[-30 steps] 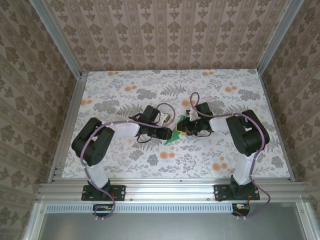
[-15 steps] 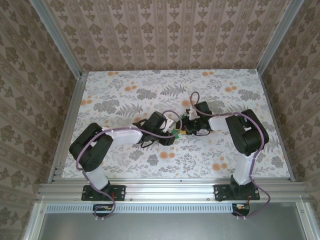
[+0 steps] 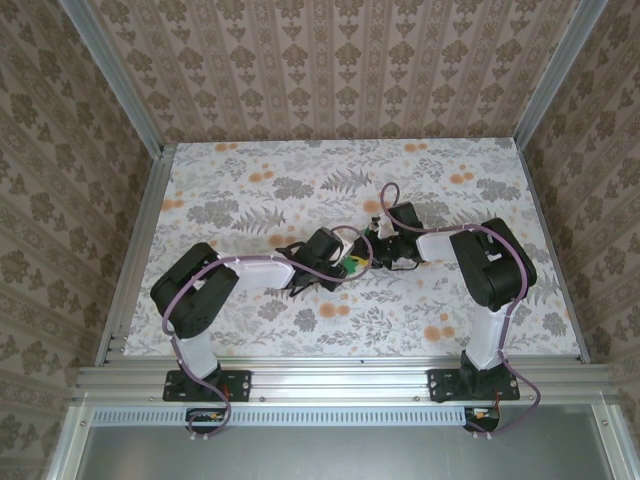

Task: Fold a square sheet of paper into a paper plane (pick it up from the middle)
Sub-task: Fold the wing for the fifth time at the center of the table.

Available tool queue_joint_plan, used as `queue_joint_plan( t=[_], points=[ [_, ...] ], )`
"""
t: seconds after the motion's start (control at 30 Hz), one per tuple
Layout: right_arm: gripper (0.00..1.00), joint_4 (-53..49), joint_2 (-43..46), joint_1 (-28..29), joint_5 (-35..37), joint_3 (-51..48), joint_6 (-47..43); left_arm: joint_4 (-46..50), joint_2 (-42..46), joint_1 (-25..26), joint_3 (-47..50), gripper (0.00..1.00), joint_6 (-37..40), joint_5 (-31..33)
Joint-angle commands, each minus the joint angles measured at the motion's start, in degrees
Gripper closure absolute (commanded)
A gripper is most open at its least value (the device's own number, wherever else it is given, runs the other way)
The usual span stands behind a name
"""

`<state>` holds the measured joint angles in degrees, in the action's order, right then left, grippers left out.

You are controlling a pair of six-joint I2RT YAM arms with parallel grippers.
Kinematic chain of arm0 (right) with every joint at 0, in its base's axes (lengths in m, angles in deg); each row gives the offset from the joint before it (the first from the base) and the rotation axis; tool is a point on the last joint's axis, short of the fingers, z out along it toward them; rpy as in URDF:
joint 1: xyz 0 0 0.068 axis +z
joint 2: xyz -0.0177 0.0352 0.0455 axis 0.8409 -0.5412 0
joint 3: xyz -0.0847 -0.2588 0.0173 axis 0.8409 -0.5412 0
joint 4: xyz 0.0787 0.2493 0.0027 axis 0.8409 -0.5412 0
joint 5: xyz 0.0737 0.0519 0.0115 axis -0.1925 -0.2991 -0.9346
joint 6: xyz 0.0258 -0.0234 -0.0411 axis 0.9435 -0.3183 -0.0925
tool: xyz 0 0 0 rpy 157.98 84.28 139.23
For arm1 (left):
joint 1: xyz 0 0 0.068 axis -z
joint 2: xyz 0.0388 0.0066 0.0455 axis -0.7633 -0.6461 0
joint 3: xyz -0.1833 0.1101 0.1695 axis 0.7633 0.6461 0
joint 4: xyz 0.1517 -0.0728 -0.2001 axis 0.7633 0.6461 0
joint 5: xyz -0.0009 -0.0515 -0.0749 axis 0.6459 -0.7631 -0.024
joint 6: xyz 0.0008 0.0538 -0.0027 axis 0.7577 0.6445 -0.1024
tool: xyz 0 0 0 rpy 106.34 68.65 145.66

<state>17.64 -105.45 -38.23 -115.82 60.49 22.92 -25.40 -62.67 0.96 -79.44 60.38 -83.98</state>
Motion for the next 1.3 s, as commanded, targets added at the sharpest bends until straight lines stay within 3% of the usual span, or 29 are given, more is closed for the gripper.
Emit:
queue_joint_plan(
  t=[0.0,0.13,0.37,0.53,0.8,0.97,1.13,1.27],
  points=[
    [0.69,-4.84,-4.41,0.32,7.84,-1.19,1.04,-1.81,-0.84,0.21,0.16,0.76,0.87,4.08],
    [0.69,-4.47,-4.13,0.33,7.3,-1.21,2.34,-3.09,-0.93,0.28,0.91,0.83,0.85,7.09],
    [0.69,-5.78,-2.61,1.01,8.49,-0.3,5.75,-4.15,-1.83,1.91,1.35,0.86,2.67,10.94],
    [0.8,-7.61,-2.35,0.95,11.55,-0.33,6.12,-4.96,-2.42,2.87,2.14,0.87,3.27,13.81],
    [0.84,-7.2,-2.68,0.95,13.48,-0.77,6.15,-5.28,-3.13,4.06,3.09,0.86,6.74,14.27],
    [0.93,-8.61,-3.53,0.96,15.11,-0.2,5.4,-3.88,0.17,3.18,4.35,0.75,6.09,7.06],
    [0.94,-8.81,-4.52,0.7,15.39,-0.38,3.11,-0.68,5.77,0.27,5.39,0.55,3.26,-4.77],
    [0.94,-9.06,-4.58,0.34,14.94,-0.47,0.4,0.36,8.93,-2.97,5.32,0.48,0.16,-13.63]
  ],
)
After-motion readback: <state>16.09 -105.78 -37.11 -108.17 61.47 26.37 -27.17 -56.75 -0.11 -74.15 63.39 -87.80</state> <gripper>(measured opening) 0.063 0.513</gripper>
